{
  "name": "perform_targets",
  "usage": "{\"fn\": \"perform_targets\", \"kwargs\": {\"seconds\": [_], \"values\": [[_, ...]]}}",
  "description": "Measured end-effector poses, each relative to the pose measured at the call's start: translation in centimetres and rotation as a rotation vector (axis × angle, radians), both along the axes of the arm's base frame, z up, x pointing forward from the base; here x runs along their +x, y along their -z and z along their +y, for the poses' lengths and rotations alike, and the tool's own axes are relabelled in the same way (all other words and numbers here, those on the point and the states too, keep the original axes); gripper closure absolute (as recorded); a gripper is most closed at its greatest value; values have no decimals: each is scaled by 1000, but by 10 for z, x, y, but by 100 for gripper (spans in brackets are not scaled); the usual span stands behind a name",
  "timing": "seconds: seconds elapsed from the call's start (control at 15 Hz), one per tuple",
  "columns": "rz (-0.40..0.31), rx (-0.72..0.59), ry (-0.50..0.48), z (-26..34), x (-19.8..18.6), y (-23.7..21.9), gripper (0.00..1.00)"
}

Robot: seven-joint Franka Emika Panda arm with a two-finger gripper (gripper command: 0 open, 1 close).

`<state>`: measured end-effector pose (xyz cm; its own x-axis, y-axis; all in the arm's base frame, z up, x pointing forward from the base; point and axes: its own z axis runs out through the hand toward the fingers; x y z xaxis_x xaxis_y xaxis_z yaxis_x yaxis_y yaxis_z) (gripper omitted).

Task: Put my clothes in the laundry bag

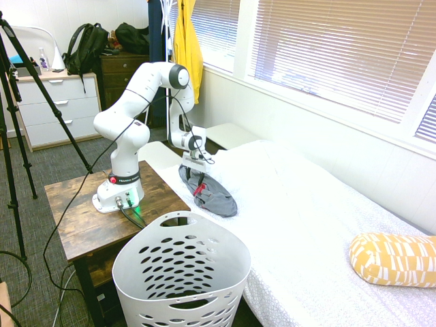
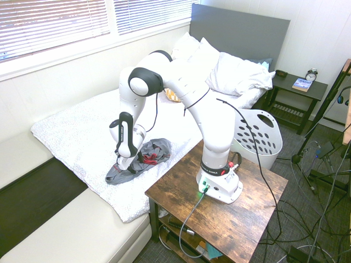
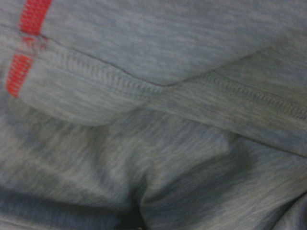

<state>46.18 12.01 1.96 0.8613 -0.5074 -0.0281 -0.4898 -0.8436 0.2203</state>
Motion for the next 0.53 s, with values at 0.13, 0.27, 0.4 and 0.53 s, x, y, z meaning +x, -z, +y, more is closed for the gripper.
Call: {"fn": "perform_targets", "kwargs": {"seconds": [0.13,0.27,0.4,0.53], "values": [[-12,-27,0,-12,1,3,100],[-21,-46,-7,-17,0,5,100],[-24,-62,-10,-21,-1,6,100],[-26,-71,1,-29,-1,6,100]]}}
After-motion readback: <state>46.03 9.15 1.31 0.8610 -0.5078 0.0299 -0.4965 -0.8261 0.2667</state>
